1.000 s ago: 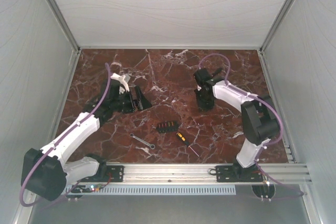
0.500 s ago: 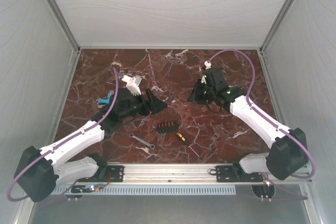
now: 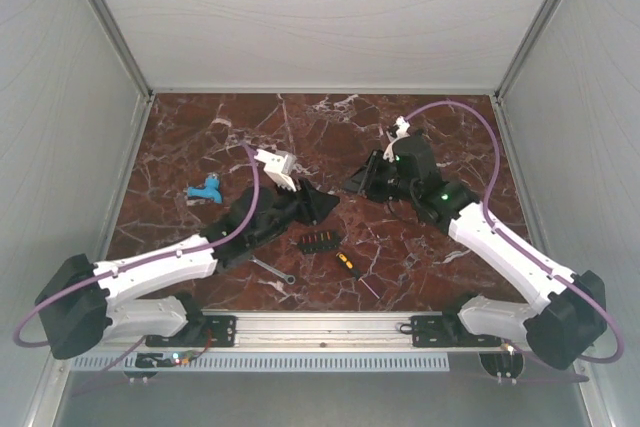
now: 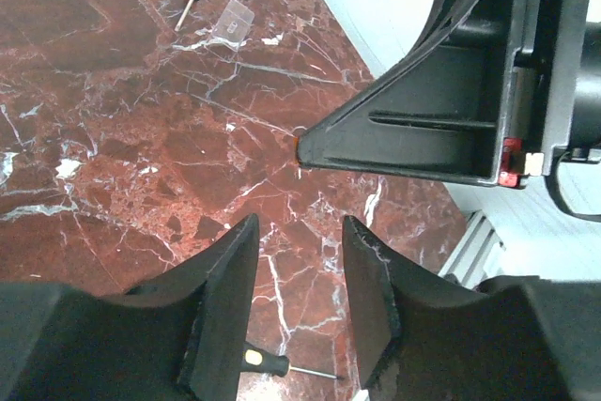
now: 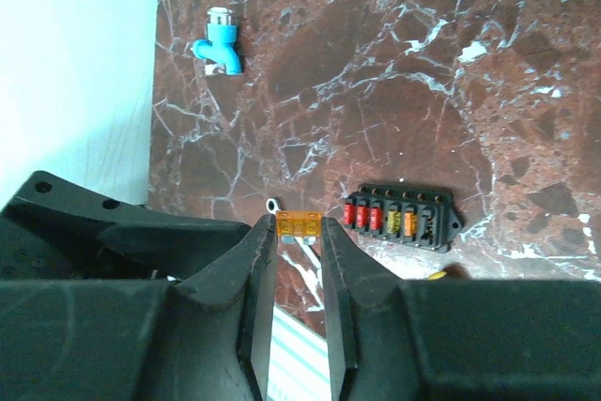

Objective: Snap on the fuse box
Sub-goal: Pick up the fuse from the center of the board.

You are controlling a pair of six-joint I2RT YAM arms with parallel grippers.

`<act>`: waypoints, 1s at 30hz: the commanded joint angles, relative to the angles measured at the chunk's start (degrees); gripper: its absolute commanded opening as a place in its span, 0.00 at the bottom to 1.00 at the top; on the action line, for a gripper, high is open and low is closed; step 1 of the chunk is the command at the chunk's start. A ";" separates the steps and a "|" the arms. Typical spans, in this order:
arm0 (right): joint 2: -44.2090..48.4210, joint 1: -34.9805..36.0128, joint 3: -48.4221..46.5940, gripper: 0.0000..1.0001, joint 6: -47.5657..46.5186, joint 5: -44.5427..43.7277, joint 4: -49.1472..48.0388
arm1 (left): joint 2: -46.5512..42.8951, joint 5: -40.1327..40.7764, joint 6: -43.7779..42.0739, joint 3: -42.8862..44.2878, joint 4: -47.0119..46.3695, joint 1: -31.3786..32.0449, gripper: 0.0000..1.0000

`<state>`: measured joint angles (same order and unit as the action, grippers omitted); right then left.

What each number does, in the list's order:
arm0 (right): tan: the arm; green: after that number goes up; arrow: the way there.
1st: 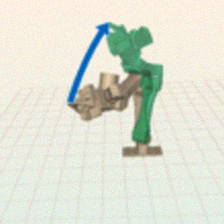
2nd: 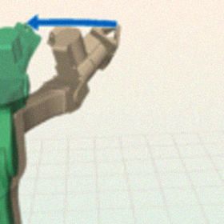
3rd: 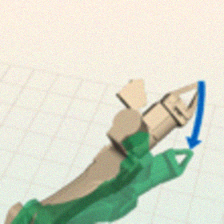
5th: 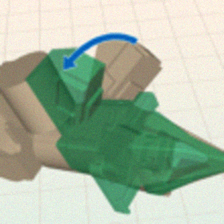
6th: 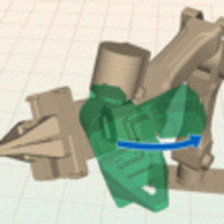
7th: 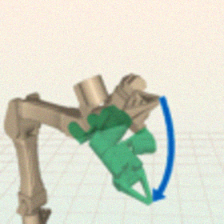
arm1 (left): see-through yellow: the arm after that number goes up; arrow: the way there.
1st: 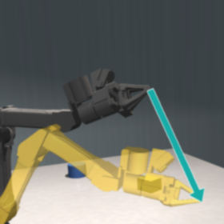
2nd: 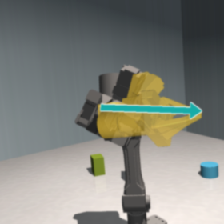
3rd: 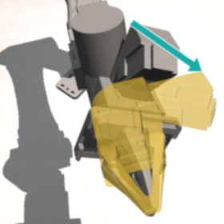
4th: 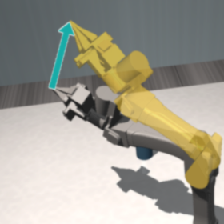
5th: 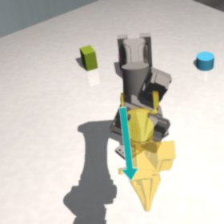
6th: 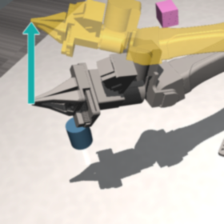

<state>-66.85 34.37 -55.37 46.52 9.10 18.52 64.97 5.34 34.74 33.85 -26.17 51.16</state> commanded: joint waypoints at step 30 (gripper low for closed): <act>4.04 4.21 5.02 0.08 8.48 0.33 -6.37 | 3.70 9.98 -11.95 -0.01 -15.52 5.45 0.00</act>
<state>-64.10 37.63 -51.51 54.08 8.88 13.04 70.22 15.42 23.94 33.47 -35.11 56.42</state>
